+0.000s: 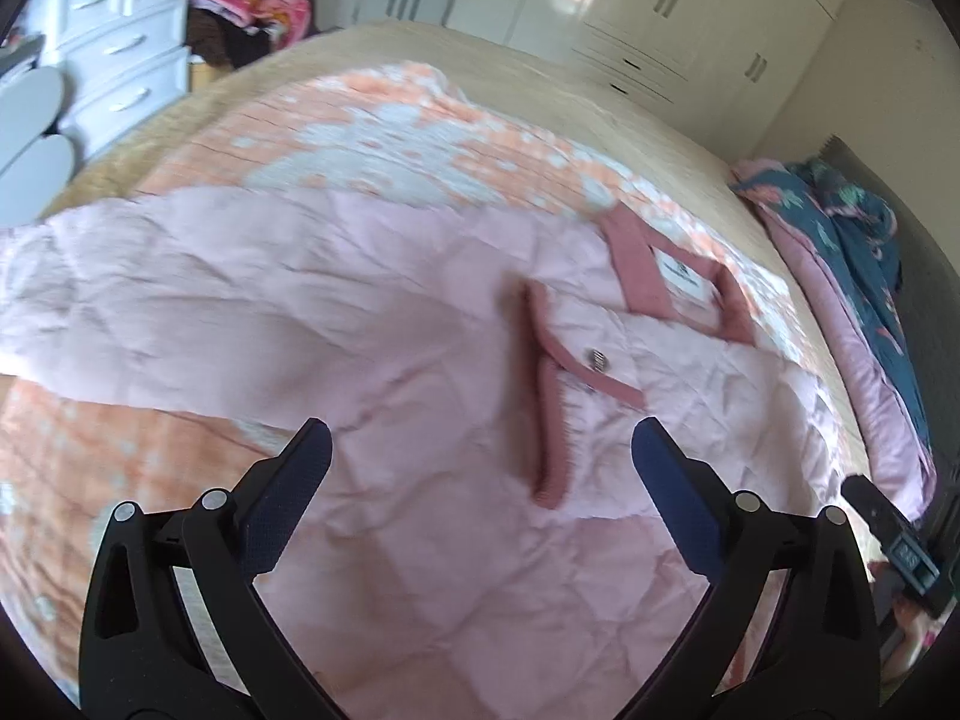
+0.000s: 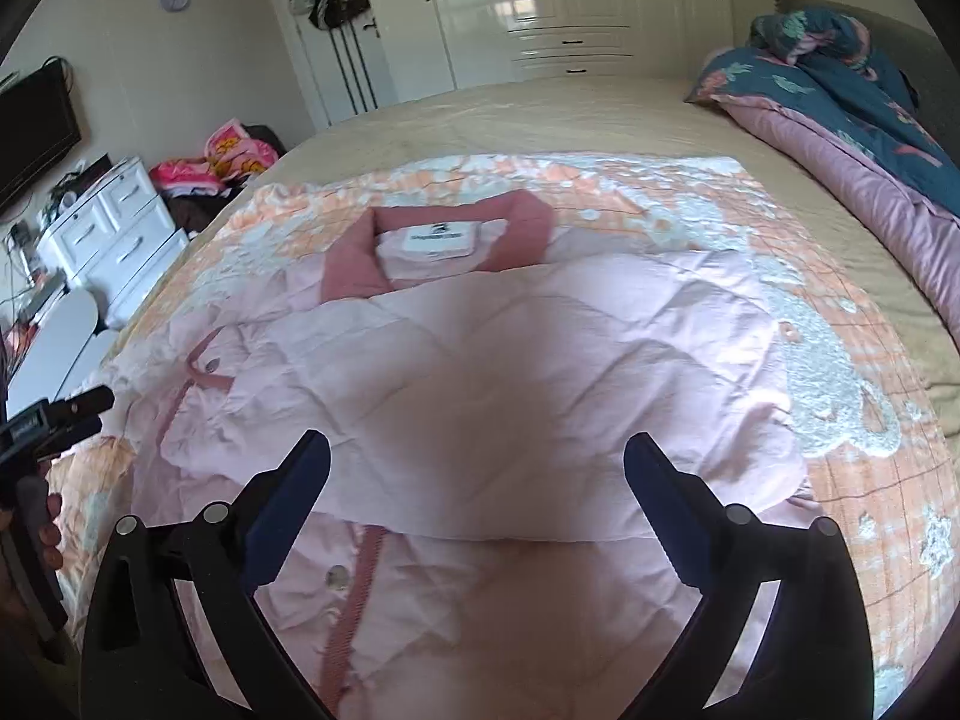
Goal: Fold large clothes
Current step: 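Move the left tool to the other sleeve cuff and grasp it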
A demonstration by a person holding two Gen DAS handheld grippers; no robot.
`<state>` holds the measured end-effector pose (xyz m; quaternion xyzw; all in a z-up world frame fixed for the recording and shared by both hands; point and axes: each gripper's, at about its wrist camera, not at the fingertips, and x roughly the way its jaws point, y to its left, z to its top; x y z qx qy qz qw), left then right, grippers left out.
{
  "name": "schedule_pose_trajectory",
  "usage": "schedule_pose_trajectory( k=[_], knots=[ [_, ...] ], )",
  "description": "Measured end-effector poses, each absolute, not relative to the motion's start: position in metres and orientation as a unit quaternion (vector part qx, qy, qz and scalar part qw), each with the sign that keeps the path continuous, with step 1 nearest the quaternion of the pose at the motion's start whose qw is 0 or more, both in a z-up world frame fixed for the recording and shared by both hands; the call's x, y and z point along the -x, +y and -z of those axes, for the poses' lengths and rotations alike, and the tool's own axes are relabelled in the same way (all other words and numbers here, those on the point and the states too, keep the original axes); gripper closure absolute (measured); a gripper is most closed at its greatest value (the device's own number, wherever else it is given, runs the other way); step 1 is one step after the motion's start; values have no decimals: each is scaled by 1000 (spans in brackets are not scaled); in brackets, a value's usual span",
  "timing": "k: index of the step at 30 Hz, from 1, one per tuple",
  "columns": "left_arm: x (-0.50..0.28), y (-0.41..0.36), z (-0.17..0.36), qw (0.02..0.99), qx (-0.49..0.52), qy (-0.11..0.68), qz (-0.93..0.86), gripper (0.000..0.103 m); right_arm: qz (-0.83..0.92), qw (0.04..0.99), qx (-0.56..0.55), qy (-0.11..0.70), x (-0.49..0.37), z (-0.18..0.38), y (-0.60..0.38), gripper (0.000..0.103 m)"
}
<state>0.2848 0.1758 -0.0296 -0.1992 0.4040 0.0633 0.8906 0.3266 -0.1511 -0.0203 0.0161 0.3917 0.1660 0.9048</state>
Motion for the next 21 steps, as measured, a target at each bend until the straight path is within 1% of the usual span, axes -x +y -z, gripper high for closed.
schedule_pose_trajectory(
  k=[3,21],
  knots=[
    [-276,192,24,892,192,396,-99,9,-181,903,-6,389,-322,16,-127,5],
    [-237,298,30,868,242,371,-223,9,-295,874,60,381,-309,-1,35,5]
  ],
)
